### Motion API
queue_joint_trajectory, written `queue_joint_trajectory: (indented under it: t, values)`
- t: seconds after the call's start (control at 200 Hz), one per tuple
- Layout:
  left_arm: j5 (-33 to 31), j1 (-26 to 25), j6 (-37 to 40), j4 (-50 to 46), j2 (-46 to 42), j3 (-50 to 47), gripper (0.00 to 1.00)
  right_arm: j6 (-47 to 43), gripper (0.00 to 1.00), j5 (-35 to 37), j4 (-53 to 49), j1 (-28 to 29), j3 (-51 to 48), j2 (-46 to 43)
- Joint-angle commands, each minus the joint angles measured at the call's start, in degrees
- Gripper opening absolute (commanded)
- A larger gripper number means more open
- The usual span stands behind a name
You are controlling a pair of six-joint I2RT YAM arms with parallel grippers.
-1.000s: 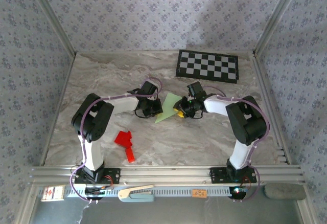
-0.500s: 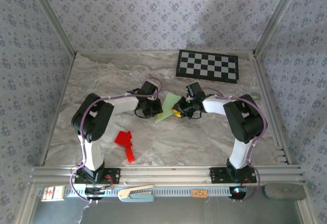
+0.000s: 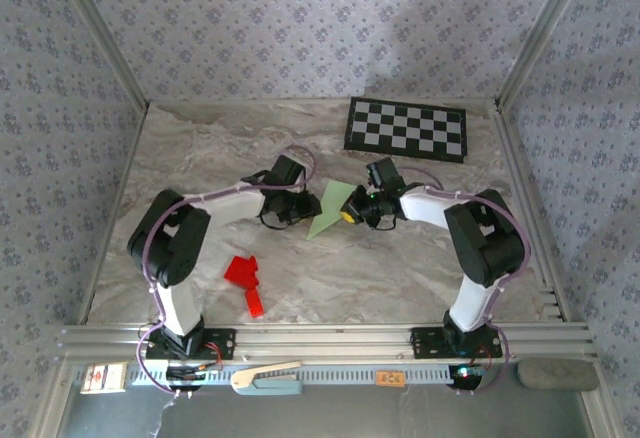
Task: Fold a paper plane with a square sheet of paper (pick it up from the middle)
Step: Fold the wing for the fifth time at the center of the table.
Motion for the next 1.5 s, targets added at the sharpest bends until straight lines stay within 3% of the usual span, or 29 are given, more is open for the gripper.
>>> queue_joint_trajectory:
  t: [0.0,0.12,0.235,0.525,0.68,0.775,0.865,1.499]
  values:
    - [-1.5,0.4,6.3,3.6,-4.3,-1.7,0.48,-0.8,0.00,2.5,-3.9,-0.3,0.4,-3.0]
    - [-0.9,-0.1,12.0,7.7,-6.0,-4.1,0.63,-0.4,0.00,2.9,-6.0,-0.2,0.8,-4.1]
    - [-1.4,-1.4,19.0,12.8,-7.3,-7.2,0.70,0.6,0.00,3.1,-7.5,-0.2,1.4,-4.6]
    - [-9.7,-8.0,36.9,23.3,-9.0,-13.2,0.74,3.7,0.00,1.9,-9.1,-0.4,2.9,-4.7]
    - [-11.9,-10.0,42.1,24.4,-7.6,-12.8,0.73,4.7,0.00,1.4,-9.2,-0.6,3.2,-4.7]
    - [-11.1,-10.5,44.9,23.9,-5.9,-11.8,0.66,5.2,0.00,0.9,-9.3,-0.8,3.2,-4.7]
    - [-11.0,-11.6,48.0,29.1,-5.8,-14.4,0.64,5.6,0.00,0.7,-9.4,-1.0,3.2,-4.9]
    - [-14.6,-13.6,52.2,34.0,-0.9,-16.7,0.51,7.4,0.00,-0.4,-9.9,-1.6,2.8,-4.8]
